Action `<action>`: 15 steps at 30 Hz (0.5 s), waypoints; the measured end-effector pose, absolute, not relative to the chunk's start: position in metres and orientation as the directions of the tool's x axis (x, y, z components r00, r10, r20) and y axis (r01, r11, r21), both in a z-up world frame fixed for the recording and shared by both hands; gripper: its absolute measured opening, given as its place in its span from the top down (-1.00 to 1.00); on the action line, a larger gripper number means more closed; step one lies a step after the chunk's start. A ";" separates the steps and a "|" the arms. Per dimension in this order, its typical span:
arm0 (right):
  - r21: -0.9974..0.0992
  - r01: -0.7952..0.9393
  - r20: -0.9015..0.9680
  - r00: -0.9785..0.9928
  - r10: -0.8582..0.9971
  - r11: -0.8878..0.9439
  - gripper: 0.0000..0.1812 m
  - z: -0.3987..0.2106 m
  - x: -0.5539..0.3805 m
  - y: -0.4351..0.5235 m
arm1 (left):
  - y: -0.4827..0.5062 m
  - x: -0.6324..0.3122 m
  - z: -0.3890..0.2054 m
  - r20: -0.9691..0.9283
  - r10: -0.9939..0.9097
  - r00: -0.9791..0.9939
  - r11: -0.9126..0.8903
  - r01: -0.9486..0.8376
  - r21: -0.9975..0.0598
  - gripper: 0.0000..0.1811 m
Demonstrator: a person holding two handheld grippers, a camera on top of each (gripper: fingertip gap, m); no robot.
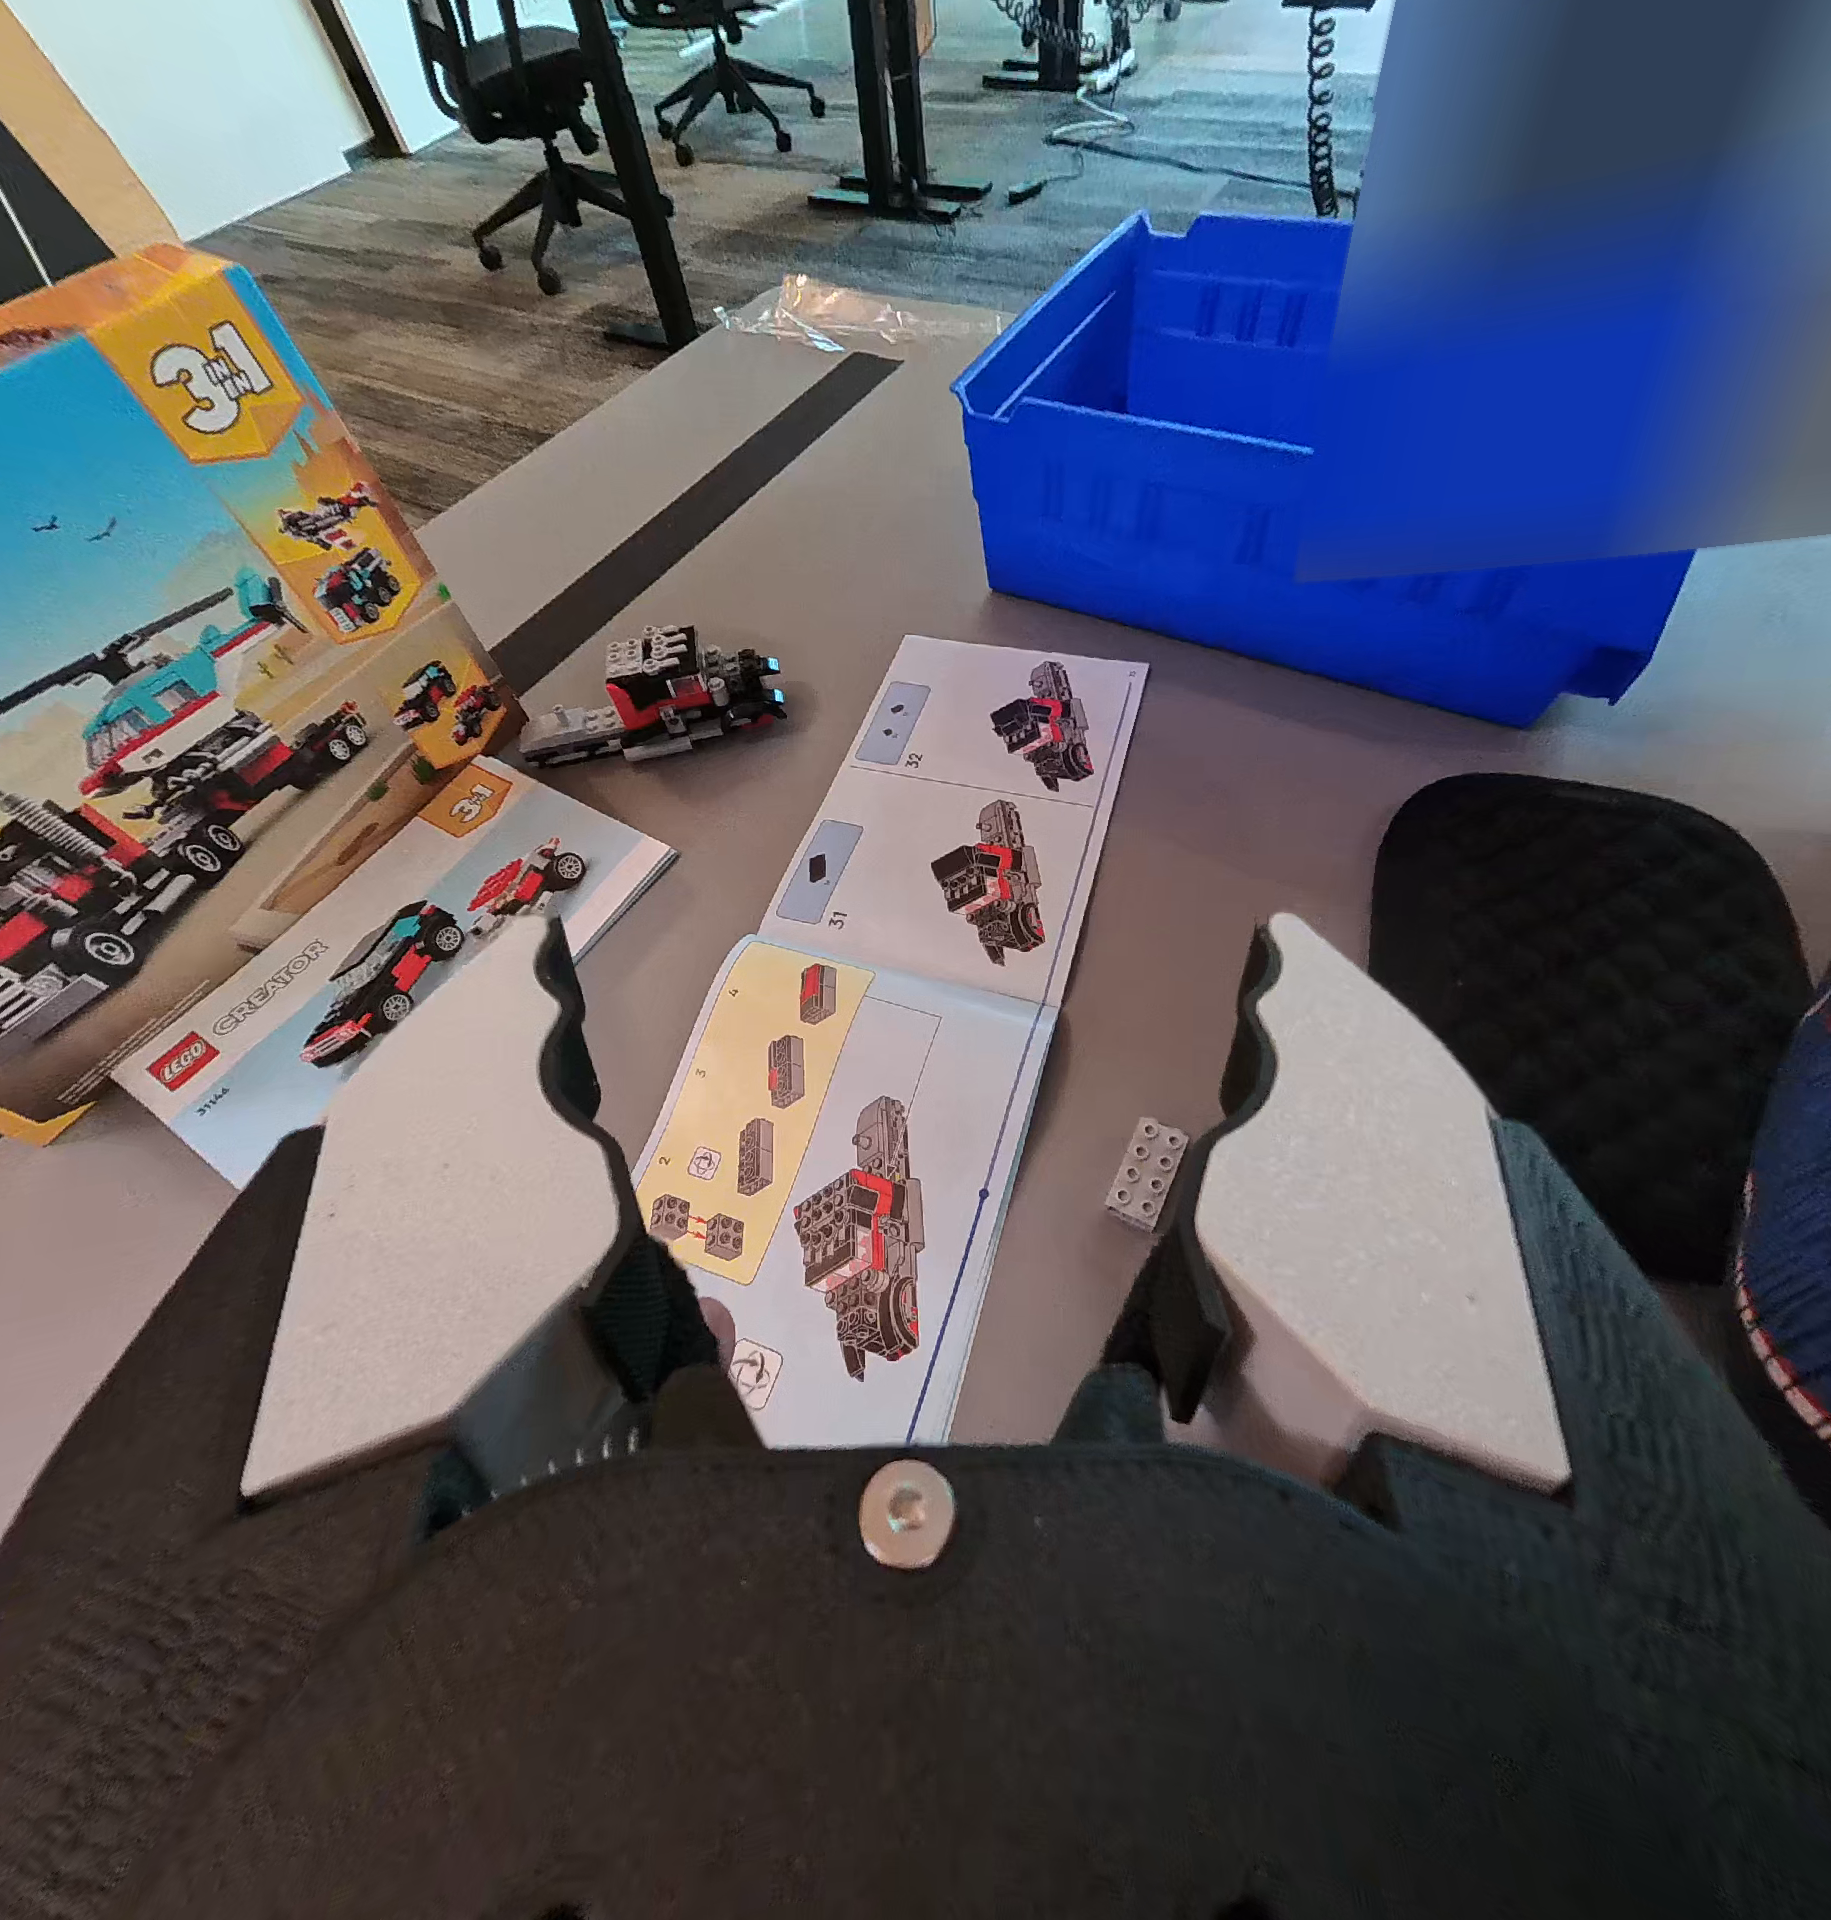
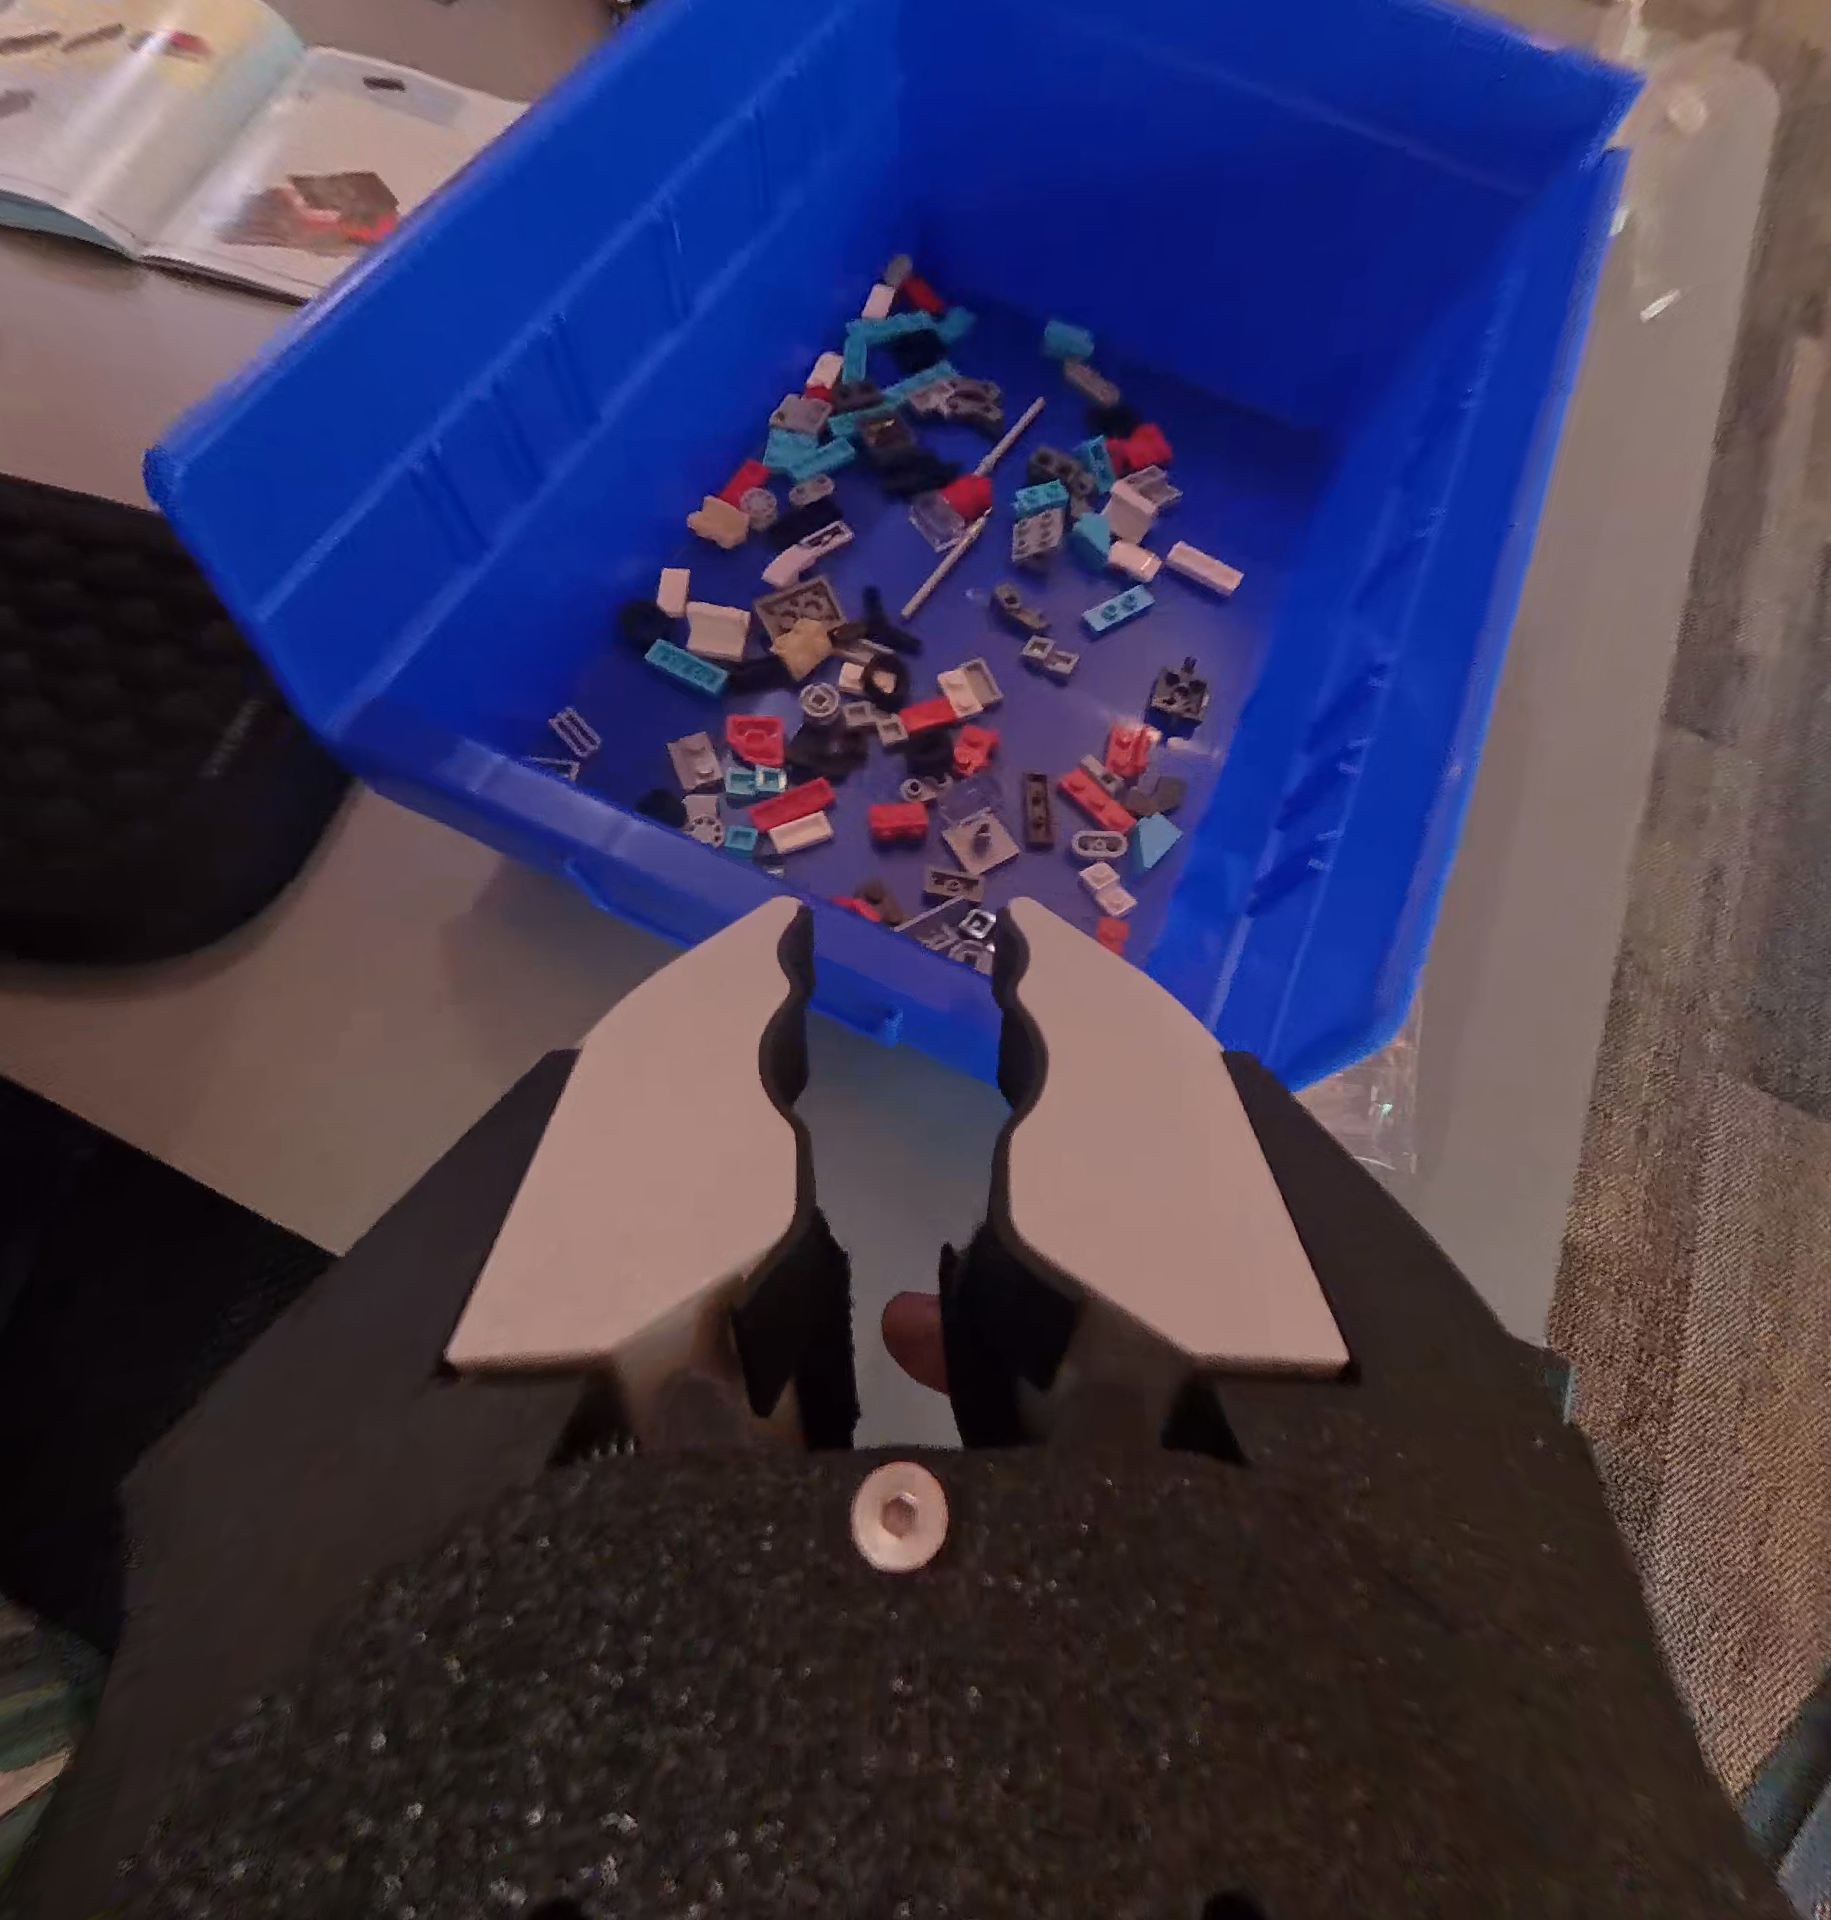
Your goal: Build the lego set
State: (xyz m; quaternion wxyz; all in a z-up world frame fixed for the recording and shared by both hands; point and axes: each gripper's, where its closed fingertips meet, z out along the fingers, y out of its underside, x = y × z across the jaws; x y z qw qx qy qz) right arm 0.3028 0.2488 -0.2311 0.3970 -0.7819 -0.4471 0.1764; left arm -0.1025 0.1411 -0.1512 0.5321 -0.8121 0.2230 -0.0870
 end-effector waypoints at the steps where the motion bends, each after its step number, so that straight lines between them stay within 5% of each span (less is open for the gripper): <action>1: -0.767 0.571 0.072 0.529 0.845 -0.292 0.65 -0.233 0.302 0.247 | 0.141 -0.103 -0.153 -0.098 -0.456 0.884 -0.340 -0.275 -0.899 -0.31; 10: -0.664 0.615 0.105 0.640 0.761 -0.425 0.70 -0.232 0.311 0.264 | 0.138 -0.111 -0.158 -0.088 -0.451 0.888 -0.345 -0.265 -0.901 -0.29; 15: -0.228 0.774 0.184 0.630 0.755 -0.590 0.75 -0.260 0.318 0.274 | 0.130 -0.112 -0.161 -0.079 -0.466 0.881 -0.329 -0.256 -0.909 -0.29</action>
